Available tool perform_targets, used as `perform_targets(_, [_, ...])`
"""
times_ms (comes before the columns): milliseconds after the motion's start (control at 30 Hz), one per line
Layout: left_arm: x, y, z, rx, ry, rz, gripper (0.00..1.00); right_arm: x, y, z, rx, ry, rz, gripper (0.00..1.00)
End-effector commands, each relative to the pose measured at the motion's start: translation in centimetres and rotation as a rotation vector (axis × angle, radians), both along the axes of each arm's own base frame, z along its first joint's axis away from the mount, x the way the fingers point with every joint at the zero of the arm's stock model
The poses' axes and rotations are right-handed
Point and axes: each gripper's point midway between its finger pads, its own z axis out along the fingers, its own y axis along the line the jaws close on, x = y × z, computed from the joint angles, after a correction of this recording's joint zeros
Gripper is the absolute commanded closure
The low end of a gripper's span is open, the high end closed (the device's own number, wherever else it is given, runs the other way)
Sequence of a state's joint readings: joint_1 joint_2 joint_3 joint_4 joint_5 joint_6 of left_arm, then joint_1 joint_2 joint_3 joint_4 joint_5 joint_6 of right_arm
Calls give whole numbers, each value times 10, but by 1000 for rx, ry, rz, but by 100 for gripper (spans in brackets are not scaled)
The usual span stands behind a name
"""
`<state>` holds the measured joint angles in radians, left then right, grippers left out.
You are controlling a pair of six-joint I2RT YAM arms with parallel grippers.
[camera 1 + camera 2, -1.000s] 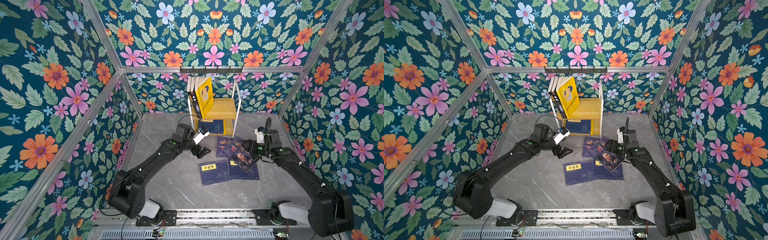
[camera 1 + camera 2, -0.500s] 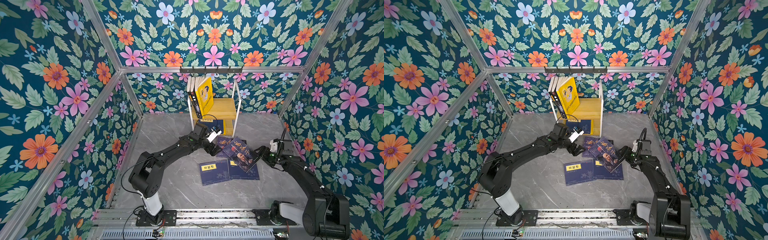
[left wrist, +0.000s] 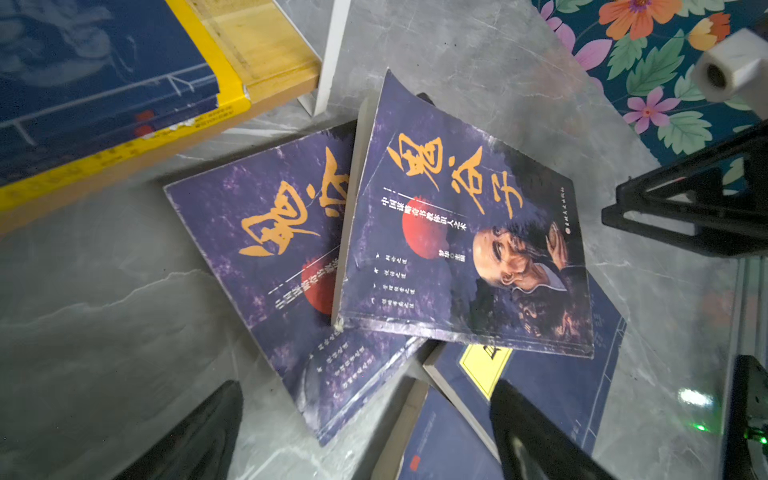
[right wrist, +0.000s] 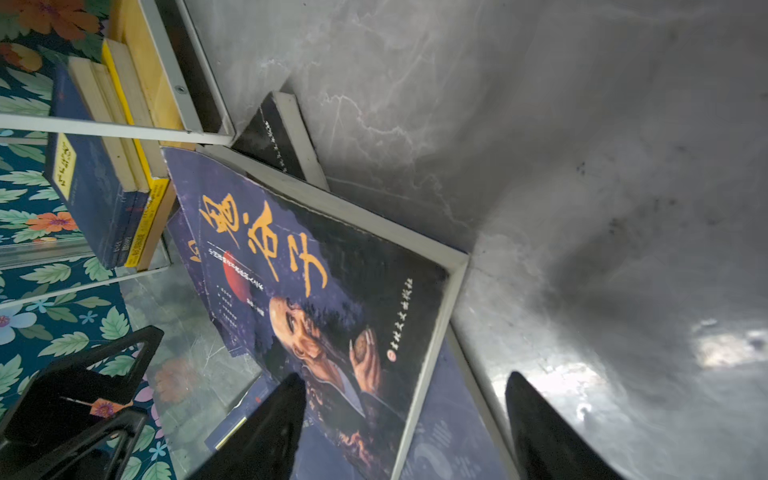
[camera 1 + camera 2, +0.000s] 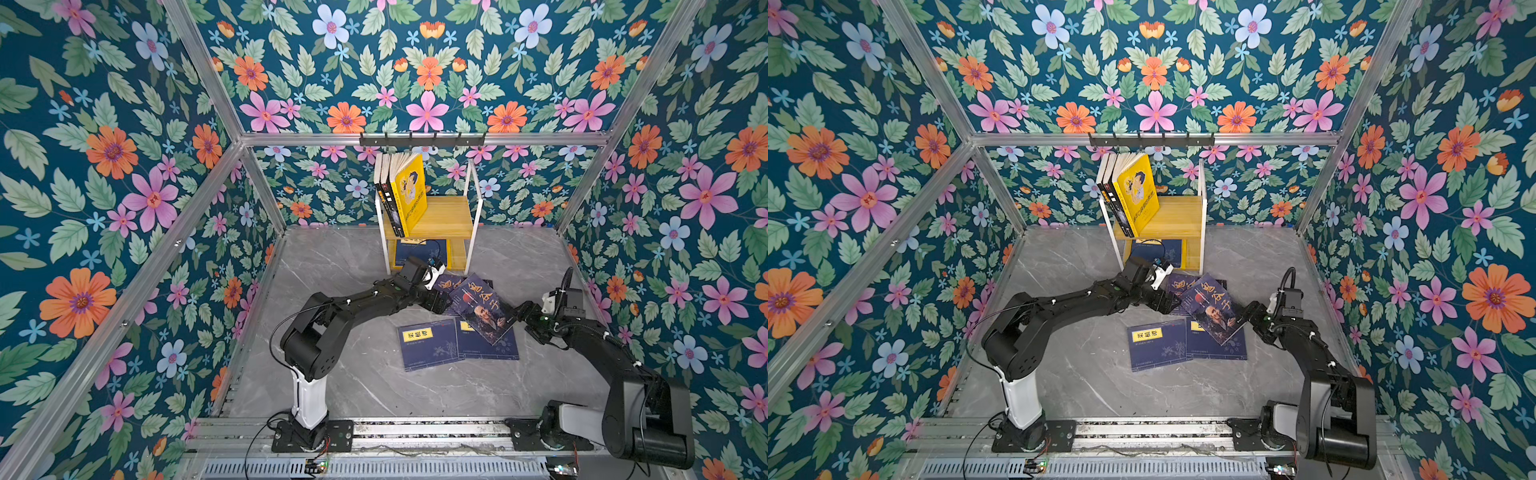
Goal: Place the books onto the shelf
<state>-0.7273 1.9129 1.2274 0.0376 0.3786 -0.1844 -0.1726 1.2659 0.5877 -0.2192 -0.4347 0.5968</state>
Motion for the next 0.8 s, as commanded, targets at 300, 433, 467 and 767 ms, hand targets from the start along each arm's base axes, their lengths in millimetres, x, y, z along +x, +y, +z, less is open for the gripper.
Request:
perform_targets(300, [13, -24, -23, -13, 58, 28, 13, 15, -2, -17, 103, -29, -15, 20])
perform_targets(433, [19, -25, -35, 14, 68, 36, 14, 18, -2, -23, 113, -32, -12, 20])
perform_targets(467, [18, -26, -37, 15, 74, 35, 14, 18, -2, -24, 114, -31, -10, 20])
perform_targets(767, [11, -32, -51, -4, 132, 18, 22, 21, 4, -27, 135, -59, 24, 23])
